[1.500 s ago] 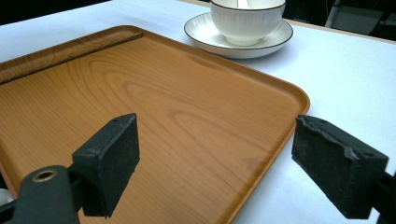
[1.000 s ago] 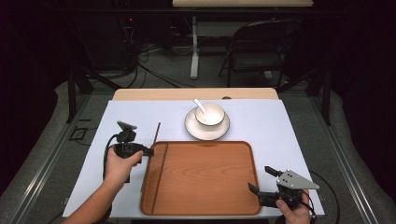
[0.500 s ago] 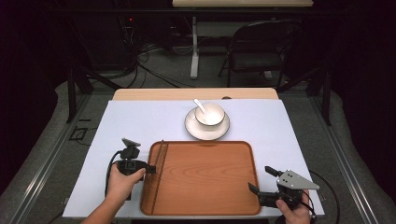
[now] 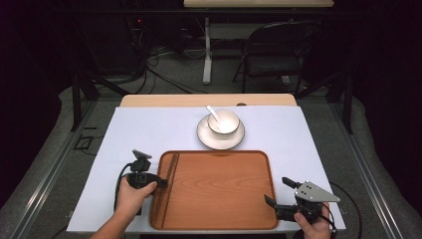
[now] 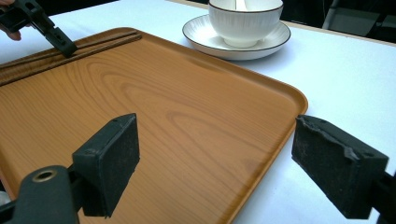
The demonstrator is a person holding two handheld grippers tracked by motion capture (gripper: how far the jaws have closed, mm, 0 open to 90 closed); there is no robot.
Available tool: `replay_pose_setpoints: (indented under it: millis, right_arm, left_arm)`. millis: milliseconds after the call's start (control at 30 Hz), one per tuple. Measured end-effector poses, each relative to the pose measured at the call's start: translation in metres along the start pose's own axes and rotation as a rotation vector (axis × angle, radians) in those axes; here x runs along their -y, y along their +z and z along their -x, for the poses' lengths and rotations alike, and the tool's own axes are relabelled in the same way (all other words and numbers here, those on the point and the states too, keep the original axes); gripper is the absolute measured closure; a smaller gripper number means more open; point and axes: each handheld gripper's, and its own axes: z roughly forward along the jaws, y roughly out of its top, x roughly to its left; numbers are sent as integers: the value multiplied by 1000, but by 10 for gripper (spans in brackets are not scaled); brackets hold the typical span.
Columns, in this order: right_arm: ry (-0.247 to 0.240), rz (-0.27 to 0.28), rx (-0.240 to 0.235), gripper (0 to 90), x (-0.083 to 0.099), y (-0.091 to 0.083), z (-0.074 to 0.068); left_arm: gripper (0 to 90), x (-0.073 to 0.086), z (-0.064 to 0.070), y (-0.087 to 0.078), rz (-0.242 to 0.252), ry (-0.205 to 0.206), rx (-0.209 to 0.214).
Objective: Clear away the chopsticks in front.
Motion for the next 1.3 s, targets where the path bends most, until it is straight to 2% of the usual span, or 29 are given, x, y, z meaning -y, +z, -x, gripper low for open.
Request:
replay_pose_setpoints:
  millis: [467,800,933,1000,1133,1233,1300]
  right_arm:
    - [-1,2,0,147,0,0,-1]
    - [-2,2,-1,147,0,0,0]
    - [-2,1,-1,147,0,0,0]
    - [-2,1,0,147,0,0,0]
    - [-1,0,-1,147,0,0,0]
    - [-1,-1,-1,147,0,0,0]
    - [0,-1,-1,147,0,0,0]
  left_arm:
    - [838,-1,0,1,4,-16,1]
    - [809,-1,1,-3,11,-7,2]
    - [793,-1,3,-11,38,-7,8]
    - [778,-1,3,-15,50,14,-1]
    - [728,1,1,-25,93,30,-9]
    - [666,2,-1,-32,140,54,-20]
    - [624,4,-3,-36,178,69,-47]
